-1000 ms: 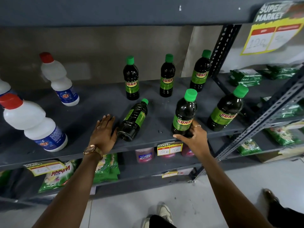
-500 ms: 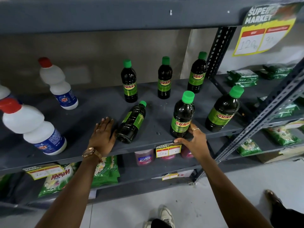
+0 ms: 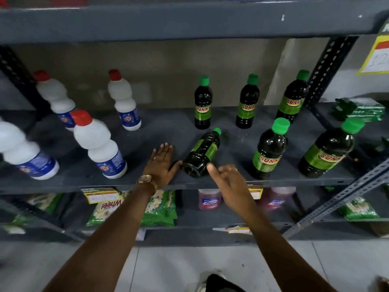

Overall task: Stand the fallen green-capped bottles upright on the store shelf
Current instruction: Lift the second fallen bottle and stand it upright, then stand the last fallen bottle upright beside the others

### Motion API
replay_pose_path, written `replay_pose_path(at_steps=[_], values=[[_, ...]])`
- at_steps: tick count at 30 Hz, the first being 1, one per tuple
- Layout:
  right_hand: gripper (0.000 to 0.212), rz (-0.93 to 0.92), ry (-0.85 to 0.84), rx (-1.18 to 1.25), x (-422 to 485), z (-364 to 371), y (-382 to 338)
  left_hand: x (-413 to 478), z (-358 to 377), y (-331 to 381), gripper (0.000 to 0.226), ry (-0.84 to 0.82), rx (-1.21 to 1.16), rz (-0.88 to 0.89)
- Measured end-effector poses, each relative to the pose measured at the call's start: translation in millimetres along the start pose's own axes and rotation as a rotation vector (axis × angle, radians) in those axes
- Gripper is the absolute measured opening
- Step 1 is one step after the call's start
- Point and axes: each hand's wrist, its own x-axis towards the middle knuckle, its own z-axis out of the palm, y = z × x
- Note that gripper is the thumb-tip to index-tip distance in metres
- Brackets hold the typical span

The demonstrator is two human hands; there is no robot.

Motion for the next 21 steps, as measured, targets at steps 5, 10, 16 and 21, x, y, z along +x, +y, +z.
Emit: replay_pose_path(at_steps=[5,10,16,21], values=[[0.108,0.383,-0.029,-0.211,91,15,-29,3,1,0,0.079,-0.010,0.018,-0.029],[0.058,0.299,-0.010,-0.097,113,21,-23,4,5,-4,0.084,-0.013,0.002,-0.022],[0.049,0.084,0.255,0.304,110,28,-5,6,9,-8,0.082,0.034,0.003,-0.012],[0.057,-0.134,0.356,0.275,119,30,-5,6,8,-6,0.083,0.022,0.026,-0.005]])
